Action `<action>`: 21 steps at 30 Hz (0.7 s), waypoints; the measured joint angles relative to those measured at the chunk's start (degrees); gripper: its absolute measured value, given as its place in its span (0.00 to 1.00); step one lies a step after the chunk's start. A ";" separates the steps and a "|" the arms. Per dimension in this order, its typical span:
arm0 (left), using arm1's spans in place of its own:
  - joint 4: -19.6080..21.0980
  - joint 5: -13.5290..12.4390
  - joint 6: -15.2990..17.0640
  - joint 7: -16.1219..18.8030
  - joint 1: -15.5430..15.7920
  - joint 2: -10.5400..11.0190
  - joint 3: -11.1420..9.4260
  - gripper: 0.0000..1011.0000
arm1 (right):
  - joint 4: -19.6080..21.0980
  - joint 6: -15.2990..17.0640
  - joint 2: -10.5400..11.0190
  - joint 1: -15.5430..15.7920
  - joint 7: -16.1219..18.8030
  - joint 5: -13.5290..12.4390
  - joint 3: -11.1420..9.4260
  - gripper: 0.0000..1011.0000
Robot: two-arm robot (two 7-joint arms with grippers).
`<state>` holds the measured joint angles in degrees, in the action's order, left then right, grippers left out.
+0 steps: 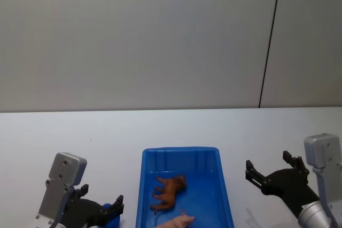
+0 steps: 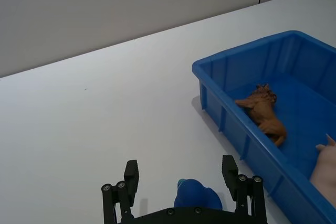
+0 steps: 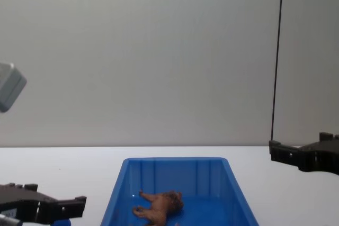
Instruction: Pick up the two dolls from the table and place them into the box.
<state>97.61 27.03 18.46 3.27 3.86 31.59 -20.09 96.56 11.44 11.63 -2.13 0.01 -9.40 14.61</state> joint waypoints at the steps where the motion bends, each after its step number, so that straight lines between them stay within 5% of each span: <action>1: -0.44 0.05 0.06 -0.38 0.08 -0.03 0.04 0.99 | 0.00 0.00 0.00 0.00 0.00 0.00 0.00 0.99; 12: -3.57 0.17 0.20 -3.20 0.99 -0.76 0.24 0.97 | 0.00 0.00 0.00 0.00 0.00 0.00 0.01 0.99; 21: -5.68 0.18 1.00 -4.79 1.63 -1.28 0.38 0.73 | 0.00 0.00 0.00 0.00 0.00 0.00 0.01 0.99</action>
<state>91.92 27.21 19.46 -1.53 5.49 30.31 -19.71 96.56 11.44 11.63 -2.13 0.01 -9.40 14.62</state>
